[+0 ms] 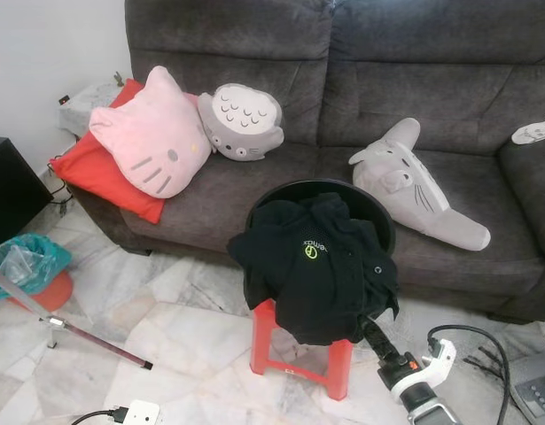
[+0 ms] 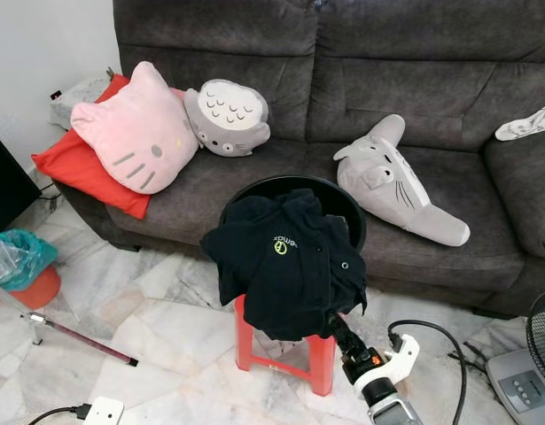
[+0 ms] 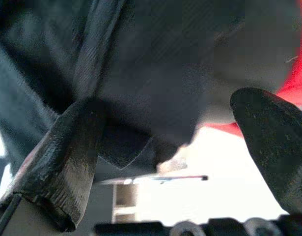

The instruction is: Hang hanger

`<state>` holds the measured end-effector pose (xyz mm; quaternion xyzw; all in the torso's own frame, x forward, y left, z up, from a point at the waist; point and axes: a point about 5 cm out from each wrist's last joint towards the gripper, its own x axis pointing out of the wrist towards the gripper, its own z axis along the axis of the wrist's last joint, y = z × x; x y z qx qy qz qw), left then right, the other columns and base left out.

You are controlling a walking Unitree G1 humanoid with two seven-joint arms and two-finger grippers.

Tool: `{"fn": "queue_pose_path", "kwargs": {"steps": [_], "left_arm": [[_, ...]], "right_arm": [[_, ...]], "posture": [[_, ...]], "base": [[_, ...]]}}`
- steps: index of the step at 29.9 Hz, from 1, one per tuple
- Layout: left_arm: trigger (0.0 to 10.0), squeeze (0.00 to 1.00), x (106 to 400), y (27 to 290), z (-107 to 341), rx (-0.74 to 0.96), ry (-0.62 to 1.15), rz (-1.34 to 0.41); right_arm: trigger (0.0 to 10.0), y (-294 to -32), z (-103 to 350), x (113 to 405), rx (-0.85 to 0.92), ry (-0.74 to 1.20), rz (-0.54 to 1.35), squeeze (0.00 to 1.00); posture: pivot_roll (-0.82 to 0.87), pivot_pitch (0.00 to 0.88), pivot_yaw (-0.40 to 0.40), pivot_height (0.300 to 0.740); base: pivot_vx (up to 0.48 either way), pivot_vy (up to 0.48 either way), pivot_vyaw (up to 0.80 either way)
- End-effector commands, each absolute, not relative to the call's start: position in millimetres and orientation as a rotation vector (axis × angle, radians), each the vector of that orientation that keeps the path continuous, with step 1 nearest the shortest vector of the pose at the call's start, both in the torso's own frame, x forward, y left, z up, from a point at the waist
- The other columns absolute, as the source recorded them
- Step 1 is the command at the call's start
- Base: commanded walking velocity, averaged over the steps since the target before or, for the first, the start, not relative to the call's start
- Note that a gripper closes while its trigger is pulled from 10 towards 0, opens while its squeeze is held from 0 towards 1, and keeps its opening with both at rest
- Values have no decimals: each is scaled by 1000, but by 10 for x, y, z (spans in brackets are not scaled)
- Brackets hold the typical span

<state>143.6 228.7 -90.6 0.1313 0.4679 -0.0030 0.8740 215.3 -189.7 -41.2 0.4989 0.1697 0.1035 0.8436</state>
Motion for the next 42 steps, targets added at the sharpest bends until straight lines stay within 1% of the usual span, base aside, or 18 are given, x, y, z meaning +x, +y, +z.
{"fn": "queue_pose_path", "kwargs": {"steps": [1,6,9,12,15,20,26,35,40,42], "left_arm": [[10000,0,1413,2343,-903,291,987,8],[10000,0,1416,2346,-901,297,985,8],[10000,0,1421,2341,-900,298,982,7],[10000,0,1423,2336,-900,298,980,5],[10000,0,1424,2334,-900,298,979,3],[10000,0,1419,2322,-905,299,982,-3],[10000,0,1413,2314,-909,299,983,-7],[10000,0,1412,2315,-908,295,982,-7],[10000,0,1413,2308,-910,292,984,-9],[10000,0,1413,2303,-912,289,985,-12]], "right_arm": [[10000,-1819,-391,2191,1057,361,266,0],[10000,-1810,-362,2234,1060,328,260,0],[10000,-1858,-360,2253,1024,325,224,0],[10000,-1934,-308,2315,1016,275,192,0],[10000,-1929,-260,2357,1020,244,224,0],[10000,-1870,-146,2452,1008,184,331,0],[10000,-1839,-105,2480,1003,157,371,0],[10000,-1709,75,2618,989,72,492,0],[10000,-1616,140,2611,976,34,545,0],[10000,-1559,152,2560,968,27,568,0]], "posture": [[7,29,89,740],[6,31,91,740],[6,29,88,740],[4,27,87,740],[1,25,86,740],[-3,9,80,740],[-5,1,78,740],[-11,14,76,740],[-17,22,73,740],[-18,26,71,740]], "base": [[0,0,0],[0,0,0],[0,0,0],[0,0,0],[0,0,0],[0,0,0],[0,0,0],[0,0,0],[0,0,0],[0,0,0]]}}
